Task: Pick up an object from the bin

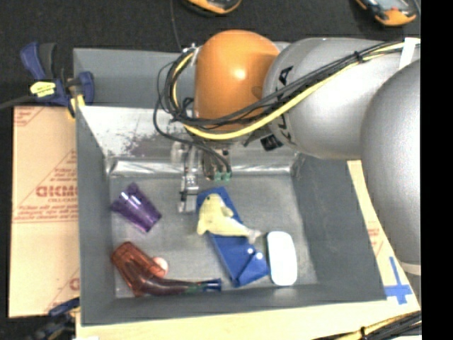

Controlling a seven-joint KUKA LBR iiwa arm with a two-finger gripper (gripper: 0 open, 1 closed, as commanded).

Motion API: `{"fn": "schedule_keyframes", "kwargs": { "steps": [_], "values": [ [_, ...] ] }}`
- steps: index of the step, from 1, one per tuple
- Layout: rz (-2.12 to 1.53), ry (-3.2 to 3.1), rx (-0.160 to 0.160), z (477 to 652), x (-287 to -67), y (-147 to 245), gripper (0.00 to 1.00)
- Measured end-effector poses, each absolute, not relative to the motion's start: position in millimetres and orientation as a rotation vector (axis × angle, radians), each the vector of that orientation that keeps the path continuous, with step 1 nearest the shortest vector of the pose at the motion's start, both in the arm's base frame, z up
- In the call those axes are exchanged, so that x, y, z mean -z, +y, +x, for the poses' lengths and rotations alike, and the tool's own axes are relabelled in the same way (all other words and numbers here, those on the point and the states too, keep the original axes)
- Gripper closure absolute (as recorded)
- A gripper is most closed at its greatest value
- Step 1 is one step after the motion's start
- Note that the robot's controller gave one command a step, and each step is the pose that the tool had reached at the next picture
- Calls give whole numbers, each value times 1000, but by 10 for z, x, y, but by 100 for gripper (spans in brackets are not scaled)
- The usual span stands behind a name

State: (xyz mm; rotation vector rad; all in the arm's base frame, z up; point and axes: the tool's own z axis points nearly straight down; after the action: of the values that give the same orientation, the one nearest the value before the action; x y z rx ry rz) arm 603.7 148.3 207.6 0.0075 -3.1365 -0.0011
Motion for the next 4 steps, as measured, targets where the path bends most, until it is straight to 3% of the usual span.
{"fn": "schedule_keyframes", "kwargs": {
  "steps": [1,2,4],
  "values": [
    [2,-3145,3,6054,-2130,1473,0],
    [-65,-3148,6,6121,-1355,1845,0],
    [-425,-3117,7,5988,-1085,2287,0]
  ]
}}
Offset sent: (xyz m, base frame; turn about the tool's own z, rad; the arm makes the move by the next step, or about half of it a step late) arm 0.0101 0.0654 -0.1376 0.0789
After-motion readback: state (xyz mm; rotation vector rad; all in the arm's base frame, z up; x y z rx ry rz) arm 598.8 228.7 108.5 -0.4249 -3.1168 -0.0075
